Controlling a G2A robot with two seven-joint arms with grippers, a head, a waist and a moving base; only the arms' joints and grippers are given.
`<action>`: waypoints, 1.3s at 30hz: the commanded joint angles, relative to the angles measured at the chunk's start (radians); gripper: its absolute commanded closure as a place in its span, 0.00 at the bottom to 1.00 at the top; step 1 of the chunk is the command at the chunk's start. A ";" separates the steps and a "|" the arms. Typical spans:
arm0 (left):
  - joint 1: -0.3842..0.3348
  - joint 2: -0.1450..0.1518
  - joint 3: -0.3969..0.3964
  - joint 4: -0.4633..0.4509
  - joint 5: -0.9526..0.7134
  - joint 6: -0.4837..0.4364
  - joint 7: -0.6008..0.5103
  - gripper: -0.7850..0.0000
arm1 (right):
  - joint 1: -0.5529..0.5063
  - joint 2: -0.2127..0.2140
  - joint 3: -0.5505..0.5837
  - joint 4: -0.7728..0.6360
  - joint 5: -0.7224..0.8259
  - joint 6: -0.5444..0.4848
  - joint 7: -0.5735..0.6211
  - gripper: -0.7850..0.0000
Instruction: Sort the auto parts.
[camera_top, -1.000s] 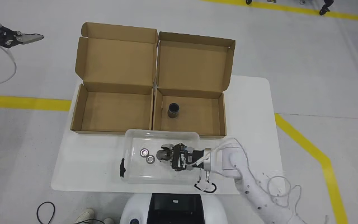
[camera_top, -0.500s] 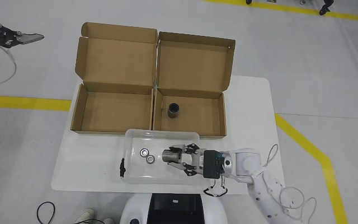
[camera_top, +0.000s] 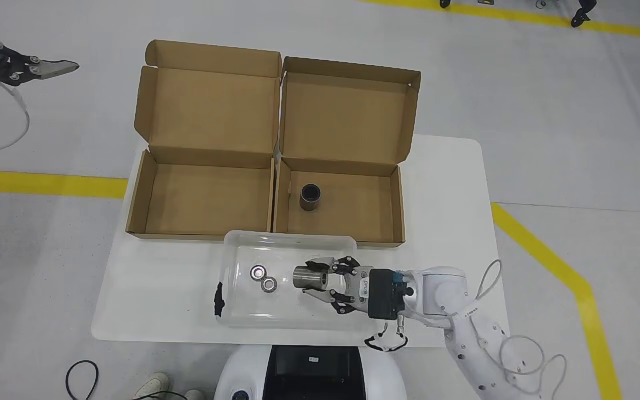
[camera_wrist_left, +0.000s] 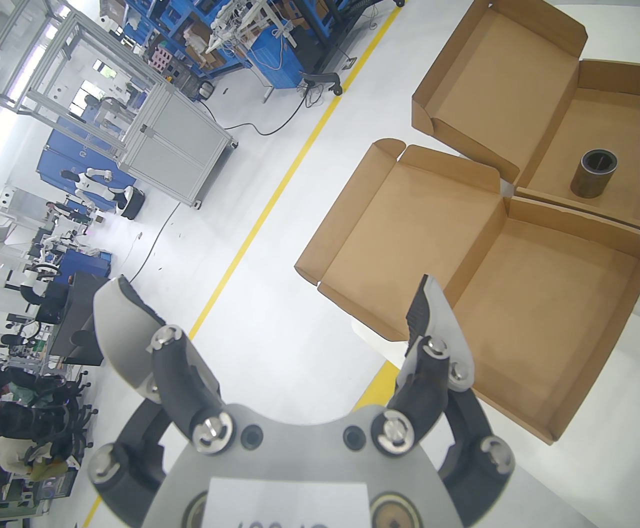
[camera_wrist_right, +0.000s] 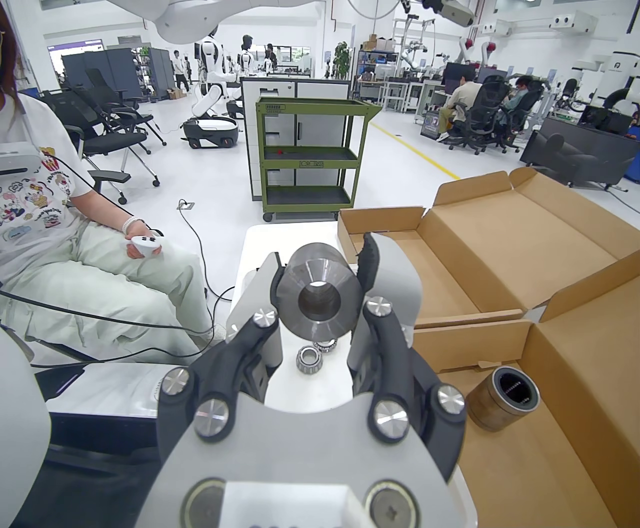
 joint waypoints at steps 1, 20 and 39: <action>0.000 0.000 0.000 0.000 0.000 0.000 0.000 0.00 | 0.000 0.000 0.000 0.000 0.000 0.000 0.000 1.00; 0.000 0.000 0.000 0.000 0.000 0.000 0.000 0.00 | 0.012 -0.007 -0.041 -0.116 -0.019 0.129 -0.250 1.00; 0.000 0.000 0.000 0.000 0.000 0.000 0.000 0.00 | -0.008 -0.021 -0.082 -0.172 0.045 0.323 -0.537 1.00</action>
